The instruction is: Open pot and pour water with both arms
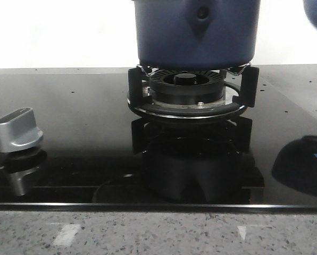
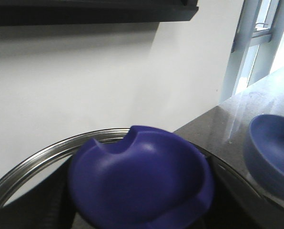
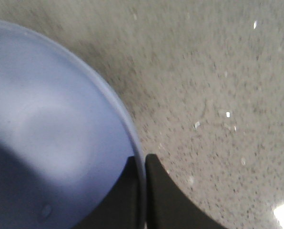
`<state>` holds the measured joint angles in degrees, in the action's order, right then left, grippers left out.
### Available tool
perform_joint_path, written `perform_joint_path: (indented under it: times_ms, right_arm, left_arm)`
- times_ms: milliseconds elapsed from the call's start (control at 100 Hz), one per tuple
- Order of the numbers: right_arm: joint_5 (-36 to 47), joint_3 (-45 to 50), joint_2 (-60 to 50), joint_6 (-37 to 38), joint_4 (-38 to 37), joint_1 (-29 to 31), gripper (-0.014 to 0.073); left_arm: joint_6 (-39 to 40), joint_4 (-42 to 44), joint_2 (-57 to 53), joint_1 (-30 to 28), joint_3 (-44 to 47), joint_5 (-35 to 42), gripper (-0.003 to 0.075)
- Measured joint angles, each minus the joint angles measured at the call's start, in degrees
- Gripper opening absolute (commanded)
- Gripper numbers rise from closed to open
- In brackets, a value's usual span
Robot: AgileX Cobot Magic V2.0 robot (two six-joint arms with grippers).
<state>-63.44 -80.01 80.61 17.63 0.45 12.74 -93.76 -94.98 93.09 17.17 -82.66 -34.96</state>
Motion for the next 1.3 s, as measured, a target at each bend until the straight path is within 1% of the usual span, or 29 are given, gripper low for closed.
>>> perform_joint_path:
  times_ms: [110, 310, 560, 630, 670, 870, 940, 990, 1100, 1210, 1260, 1300]
  right_arm:
    - [-0.4, 3.9, 0.0, 0.0, -0.4, 0.0, -0.0074]
    - [-1.9, 8.7, 0.0, 0.4, -3.4, 0.0, -0.0074]
    - [-2.0, 10.2, 0.0, 2.7, -6.7, 0.0, -0.0069]
    - [-2.3, 10.2, 0.0, 3.8, -8.3, 0.0, -0.0026]
    - [-2.5, 10.2, 0.0, 4.5, -9.0, 0.0, 0.0024]
    - [-1.8, 10.2, -1.1, 6.3, -10.6, 0.0, 0.0365]
    - [-1.1, 10.2, -1.9, 7.2, -10.6, 0.0, 0.0440]
    - [0.1, 10.2, -3.0, 8.8, -10.6, 0.0, 0.0456]
    - [4.1, 10.2, -6.8, 12.7, -10.6, 0.0, 0.0456]
    - [8.4, 10.2, -12.8, 14.8, -10.6, 0.0, 0.0454]
    - [10.2, 10.2, -15.7, 15.3, -10.6, -0.2, 0.0435]
    - [11.4, 10.2, -18.2, 15.3, -10.8, -0.8, 0.0391]
  left_arm:
    - [0.0, 0.0, 0.0, 1.9, 0.0, -0.1, 0.0388]
    - [0.0, 0.0, 0.0, 4.7, 0.0, -0.6, 0.0388]
    - [0.0, 0.0, 0.0, 5.5, 0.0, -1.4, 0.0388]
    - [0.0, 0.0, 0.0, 5.5, 0.0, -1.5, 0.0388]
    - [0.0, 0.0, 0.0, 5.5, 0.0, -1.7, 0.0388]
    - [0.0, 0.0, 0.0, 5.5, 0.0, -2.2, 0.0388]
    - [0.0, 0.0, 0.0, 5.5, 0.0, -2.2, 0.0388]
    - [0.0, 0.0, 0.0, 5.5, 0.0, -2.2, 0.0388]
    - [0.0, 0.0, 0.0, 5.5, 0.0, -2.3, 0.0388]
    - [0.0, 0.0, 0.0, 5.6, 0.0, -2.4, 0.0388]
    - [0.0, 0.0, 0.0, 5.6, 0.0, -2.7, 0.0388]
    - [0.0, 0.0, 0.0, 5.6, 0.0, -2.8, 0.0388]
